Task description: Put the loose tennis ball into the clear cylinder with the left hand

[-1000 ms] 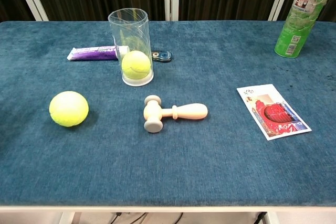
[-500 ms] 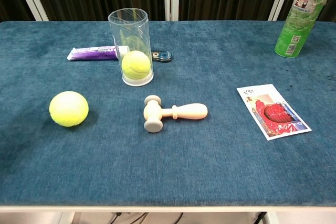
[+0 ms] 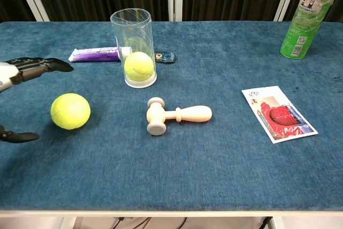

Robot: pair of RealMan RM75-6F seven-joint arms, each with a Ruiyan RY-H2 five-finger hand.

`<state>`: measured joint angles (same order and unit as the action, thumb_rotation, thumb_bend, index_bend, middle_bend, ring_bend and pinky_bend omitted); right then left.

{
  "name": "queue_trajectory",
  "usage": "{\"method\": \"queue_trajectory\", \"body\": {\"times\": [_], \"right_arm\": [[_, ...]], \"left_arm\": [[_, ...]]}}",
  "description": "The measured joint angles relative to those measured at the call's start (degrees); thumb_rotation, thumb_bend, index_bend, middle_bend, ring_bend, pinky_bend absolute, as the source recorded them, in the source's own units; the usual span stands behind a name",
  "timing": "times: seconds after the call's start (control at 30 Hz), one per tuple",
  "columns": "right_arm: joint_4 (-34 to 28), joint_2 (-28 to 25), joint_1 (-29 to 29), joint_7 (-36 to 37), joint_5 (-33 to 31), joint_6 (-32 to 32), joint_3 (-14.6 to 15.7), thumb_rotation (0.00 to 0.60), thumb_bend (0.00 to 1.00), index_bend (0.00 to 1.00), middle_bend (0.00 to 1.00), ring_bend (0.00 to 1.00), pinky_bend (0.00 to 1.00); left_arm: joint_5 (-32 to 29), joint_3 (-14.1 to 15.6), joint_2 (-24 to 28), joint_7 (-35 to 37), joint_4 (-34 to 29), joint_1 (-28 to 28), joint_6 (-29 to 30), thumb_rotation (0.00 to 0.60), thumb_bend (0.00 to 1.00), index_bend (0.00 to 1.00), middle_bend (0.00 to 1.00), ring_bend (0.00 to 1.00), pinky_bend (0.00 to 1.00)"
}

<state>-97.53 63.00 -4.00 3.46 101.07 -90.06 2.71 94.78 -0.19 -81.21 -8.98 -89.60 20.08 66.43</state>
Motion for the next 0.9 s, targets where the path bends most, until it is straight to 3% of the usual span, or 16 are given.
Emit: {"method": "queue_trajectory", "body": {"times": [0.2, 0.4, 0.67, 0.9], "right_arm": [[-0.23, -0.14, 0.10, 0.11, -0.19, -0.06, -0.07, 0.600, 0.18, 0.00, 0.00, 0.00, 0.00], [-0.20, 0.04, -0.03, 0.19, -0.57, 0.36, -0.27, 0.600, 0.18, 0.00, 0.00, 0.00, 0.00], [-0.19, -0.09, -0.28, 0.84, -2.12, 1.14, -0.81, 0.600, 0.18, 0.00, 0.00, 0.00, 0.00], [0.03, 0.06, -0.31, 0.93, -2.47, 1.41, -0.94, 0.600, 0.18, 0.00, 0.00, 0.00, 0.00]], "left_arm": [[-4.32, -1.34, -1.59, -2.85, 0.62, 1.88, -3.13, 0.600, 0.16, 0.11, 0.03, 0.00, 0.20], [-7.44, -2.02, -2.64, -3.43, 0.48, 3.69, -5.66, 0.600, 0.16, 0.11, 0.03, 0.00, 0.23], [-8.43, -2.25, -3.86, -0.83, 1.81, 5.79, -7.54, 0.600, 0.18, 0.17, 0.15, 0.18, 0.53], [-10.40, -1.97, -5.13, -1.68, 2.27, 6.87, -8.98, 0.600, 0.21, 0.34, 0.23, 0.27, 0.59]]}}
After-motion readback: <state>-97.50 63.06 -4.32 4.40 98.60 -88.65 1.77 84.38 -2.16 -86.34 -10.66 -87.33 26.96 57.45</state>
